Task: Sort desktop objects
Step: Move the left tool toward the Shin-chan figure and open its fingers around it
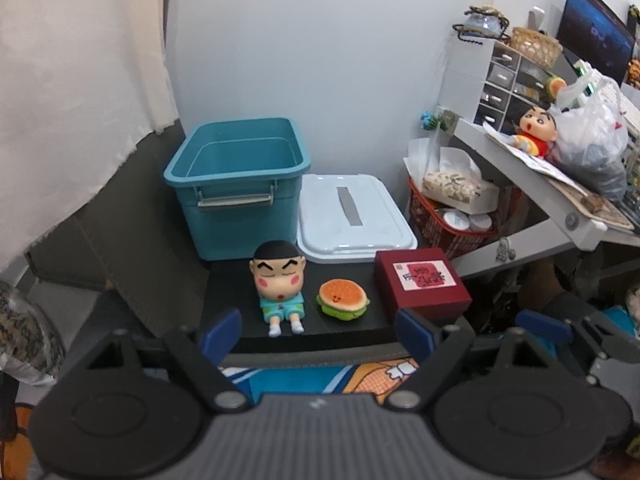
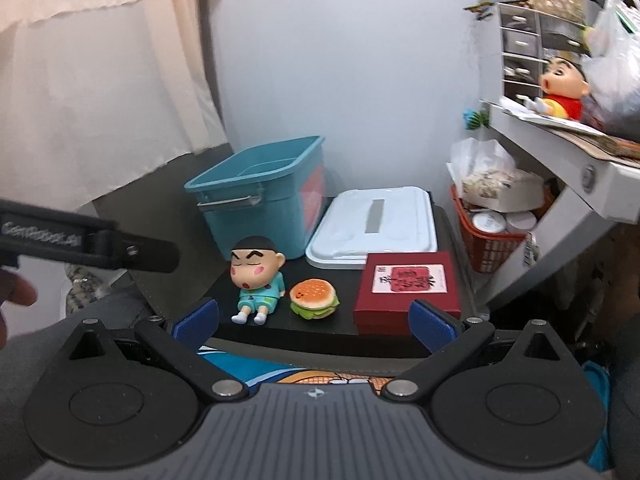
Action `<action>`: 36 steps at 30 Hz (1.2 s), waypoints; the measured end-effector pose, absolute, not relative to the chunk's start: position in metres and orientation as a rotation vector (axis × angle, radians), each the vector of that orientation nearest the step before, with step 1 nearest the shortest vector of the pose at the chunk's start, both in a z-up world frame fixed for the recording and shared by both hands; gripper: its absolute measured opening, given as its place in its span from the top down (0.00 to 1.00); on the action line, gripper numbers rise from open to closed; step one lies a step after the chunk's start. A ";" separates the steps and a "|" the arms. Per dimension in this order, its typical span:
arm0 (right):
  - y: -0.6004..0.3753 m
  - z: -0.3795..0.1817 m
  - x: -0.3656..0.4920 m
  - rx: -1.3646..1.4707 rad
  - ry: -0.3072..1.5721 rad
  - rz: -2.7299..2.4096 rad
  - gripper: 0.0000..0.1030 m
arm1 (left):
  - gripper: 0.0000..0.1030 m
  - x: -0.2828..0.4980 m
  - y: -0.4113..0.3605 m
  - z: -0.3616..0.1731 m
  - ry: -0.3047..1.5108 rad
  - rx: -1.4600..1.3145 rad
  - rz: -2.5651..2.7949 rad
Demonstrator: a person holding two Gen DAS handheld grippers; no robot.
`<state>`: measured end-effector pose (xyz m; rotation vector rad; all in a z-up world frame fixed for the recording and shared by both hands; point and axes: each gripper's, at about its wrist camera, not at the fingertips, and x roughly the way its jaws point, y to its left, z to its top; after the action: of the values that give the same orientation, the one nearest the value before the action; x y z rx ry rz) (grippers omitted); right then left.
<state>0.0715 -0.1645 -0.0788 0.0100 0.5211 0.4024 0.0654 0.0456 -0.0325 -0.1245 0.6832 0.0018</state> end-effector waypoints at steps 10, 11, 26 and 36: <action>-0.142 -0.099 0.100 -0.034 0.546 0.457 0.00 | 0.17 0.101 0.074 -0.054 0.699 -0.137 0.007; -0.140 -0.102 0.103 -0.031 0.558 0.458 0.00 | 0.18 0.104 0.076 -0.056 0.702 -0.140 0.007; -0.119 -0.117 0.133 -0.068 0.625 0.493 0.26 | 0.21 0.168 0.092 -0.066 0.667 -0.146 -0.099; -0.106 -0.134 0.146 -0.103 0.666 0.487 0.40 | 0.20 0.200 0.085 -0.090 0.681 -0.105 -0.170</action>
<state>0.1458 -0.1057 -0.1342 -0.1033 0.6658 0.4872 0.2002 0.0852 -0.0899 -0.1050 0.6809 -0.1697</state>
